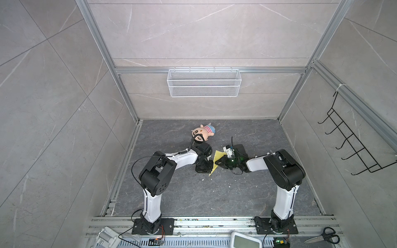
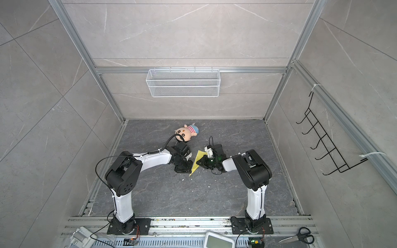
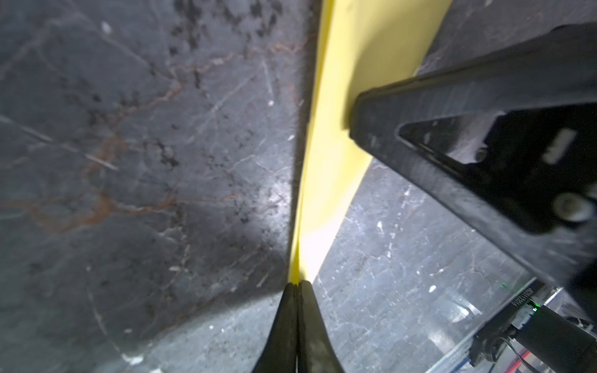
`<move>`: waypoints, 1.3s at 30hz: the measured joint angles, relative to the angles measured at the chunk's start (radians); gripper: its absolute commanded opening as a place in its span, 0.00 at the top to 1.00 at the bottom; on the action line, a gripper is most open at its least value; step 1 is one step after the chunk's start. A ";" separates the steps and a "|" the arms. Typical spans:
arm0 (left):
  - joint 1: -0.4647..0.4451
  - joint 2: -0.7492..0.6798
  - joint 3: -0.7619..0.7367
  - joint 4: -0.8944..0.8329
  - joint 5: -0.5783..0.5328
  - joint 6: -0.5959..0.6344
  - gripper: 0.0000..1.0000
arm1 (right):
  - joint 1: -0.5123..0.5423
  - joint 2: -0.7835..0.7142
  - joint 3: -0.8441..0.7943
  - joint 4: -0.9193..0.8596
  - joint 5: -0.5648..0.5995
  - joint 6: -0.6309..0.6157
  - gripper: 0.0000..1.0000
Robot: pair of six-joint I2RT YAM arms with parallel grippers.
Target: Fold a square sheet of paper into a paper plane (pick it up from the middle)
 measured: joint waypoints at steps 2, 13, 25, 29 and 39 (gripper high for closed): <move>0.000 0.000 0.014 -0.005 -0.001 0.001 0.93 | 0.000 0.001 0.000 0.000 0.000 0.004 0.89; -0.029 0.034 0.051 -0.036 -0.038 0.012 0.94 | 0.000 0.005 0.000 0.009 0.000 0.019 0.89; -0.045 0.051 0.059 -0.058 -0.101 0.021 0.95 | 0.000 0.007 0.000 0.013 0.003 0.019 0.89; -0.049 0.050 0.056 -0.059 -0.105 0.021 0.97 | 0.000 0.007 0.000 0.012 0.003 0.019 0.89; -0.059 0.032 0.039 -0.094 -0.129 0.023 0.99 | 0.000 0.008 0.000 0.012 0.003 0.019 0.89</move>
